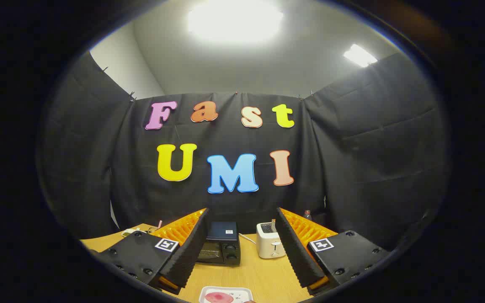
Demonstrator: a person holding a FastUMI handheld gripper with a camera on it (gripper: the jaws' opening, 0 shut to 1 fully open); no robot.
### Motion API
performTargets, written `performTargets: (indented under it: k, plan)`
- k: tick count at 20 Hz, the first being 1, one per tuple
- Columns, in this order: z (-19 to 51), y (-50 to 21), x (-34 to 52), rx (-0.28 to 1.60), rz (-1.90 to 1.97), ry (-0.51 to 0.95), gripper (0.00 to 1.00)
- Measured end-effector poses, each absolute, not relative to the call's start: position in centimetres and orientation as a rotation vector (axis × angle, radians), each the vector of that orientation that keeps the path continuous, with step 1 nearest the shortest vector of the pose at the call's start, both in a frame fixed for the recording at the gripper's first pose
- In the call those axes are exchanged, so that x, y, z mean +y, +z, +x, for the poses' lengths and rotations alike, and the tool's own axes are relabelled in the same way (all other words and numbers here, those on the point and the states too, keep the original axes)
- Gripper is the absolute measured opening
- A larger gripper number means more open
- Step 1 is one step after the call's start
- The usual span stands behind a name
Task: Open the toaster oven, put the food inside, and close the toaster oven door.
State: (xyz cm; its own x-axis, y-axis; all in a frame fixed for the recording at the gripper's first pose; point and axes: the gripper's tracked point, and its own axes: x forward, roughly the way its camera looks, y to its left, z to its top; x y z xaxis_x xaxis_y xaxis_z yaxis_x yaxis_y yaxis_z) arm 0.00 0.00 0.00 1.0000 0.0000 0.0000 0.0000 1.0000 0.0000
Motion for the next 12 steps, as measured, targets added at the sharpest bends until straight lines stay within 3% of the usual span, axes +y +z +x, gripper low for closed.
performTargets:
  k: [12]
  plan:
    - [1.0, -0.9, 1.2, 0.015, 0.005, 0.019, 0.97]
